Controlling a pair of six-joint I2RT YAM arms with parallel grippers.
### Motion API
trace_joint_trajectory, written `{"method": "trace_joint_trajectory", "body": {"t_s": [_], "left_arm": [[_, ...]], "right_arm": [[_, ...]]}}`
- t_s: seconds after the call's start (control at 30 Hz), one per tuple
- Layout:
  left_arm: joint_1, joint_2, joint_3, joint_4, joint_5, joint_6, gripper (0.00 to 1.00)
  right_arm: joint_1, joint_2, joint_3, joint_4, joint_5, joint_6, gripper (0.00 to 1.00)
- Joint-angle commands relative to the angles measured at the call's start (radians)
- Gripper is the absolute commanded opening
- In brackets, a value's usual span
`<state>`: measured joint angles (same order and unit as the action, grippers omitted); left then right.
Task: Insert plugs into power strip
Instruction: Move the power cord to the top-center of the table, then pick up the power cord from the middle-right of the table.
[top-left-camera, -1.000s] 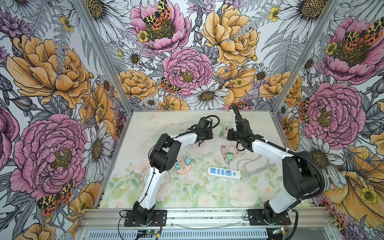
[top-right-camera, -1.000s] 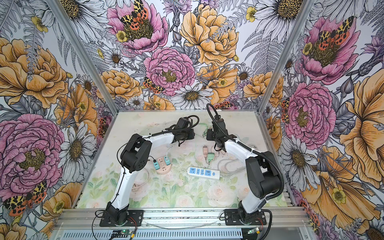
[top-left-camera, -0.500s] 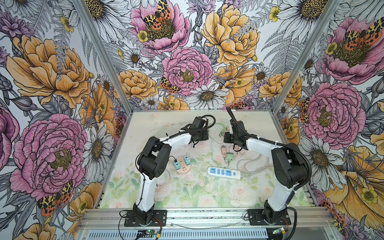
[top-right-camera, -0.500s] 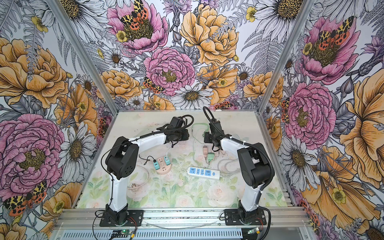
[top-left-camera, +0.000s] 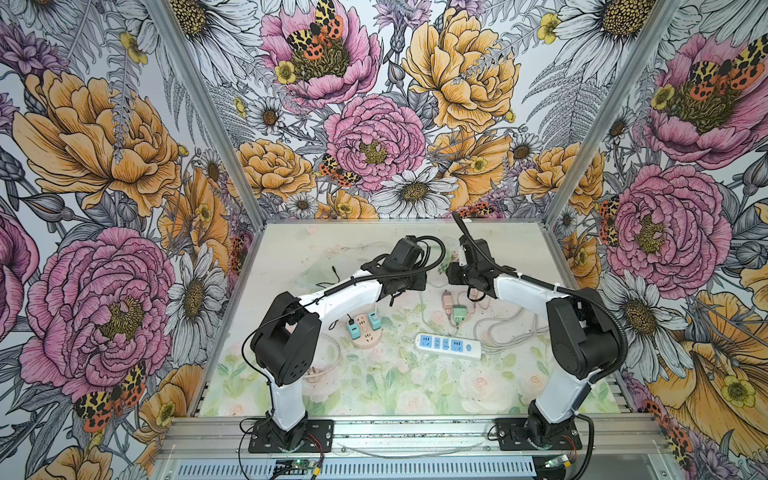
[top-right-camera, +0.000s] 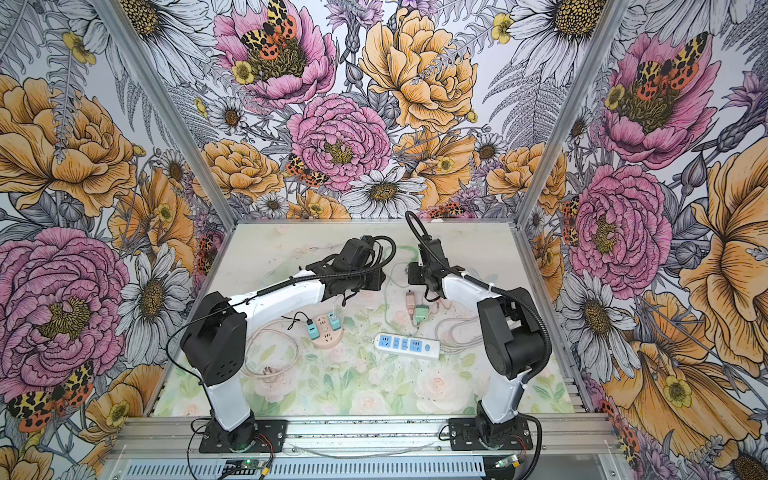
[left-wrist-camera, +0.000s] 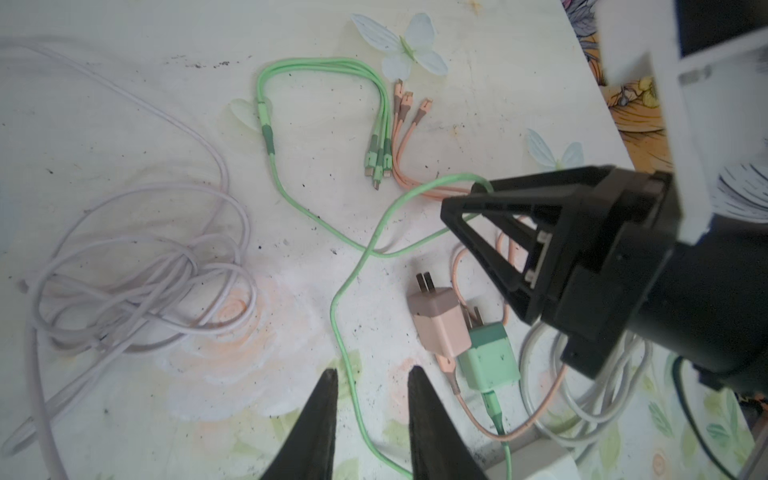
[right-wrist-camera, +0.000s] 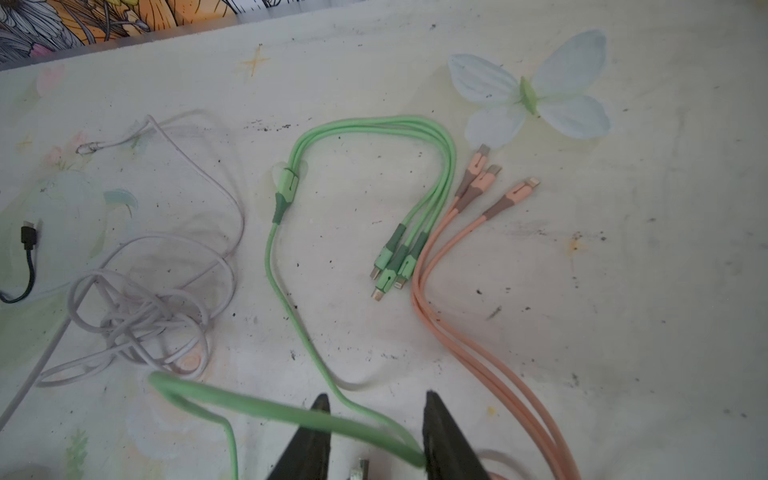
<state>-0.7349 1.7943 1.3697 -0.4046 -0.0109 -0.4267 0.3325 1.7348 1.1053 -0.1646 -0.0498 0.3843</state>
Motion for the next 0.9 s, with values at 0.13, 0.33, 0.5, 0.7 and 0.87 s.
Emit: {"method": "trace_joint_trajectory", "body": {"t_s": [0.13,0.33,0.5,0.7,0.87], "left_arm": [[-0.055,-0.125,-0.086,-0.043,0.023,0.049,0.32],[-0.109,-0.159,-0.128,-0.047,0.048,0.054,0.33],[-0.144,-0.139,-0.132,-0.038,0.104,0.06,0.33],[-0.143,-0.119,-0.139,-0.013,0.117,0.046,0.33],[-0.118,-0.13,-0.175,0.012,0.127,0.017,0.33]], "right_arm": [[-0.009,-0.211,-0.05,-0.095,0.052,-0.019,0.43],[-0.019,-0.332,-0.107,-0.23,0.09,-0.025,0.43],[-0.025,-0.425,-0.203,-0.311,0.092,0.006,0.36],[-0.026,-0.417,-0.277,-0.325,0.019,0.058,0.34],[-0.021,-0.415,-0.293,-0.321,-0.013,0.102,0.35]]}}
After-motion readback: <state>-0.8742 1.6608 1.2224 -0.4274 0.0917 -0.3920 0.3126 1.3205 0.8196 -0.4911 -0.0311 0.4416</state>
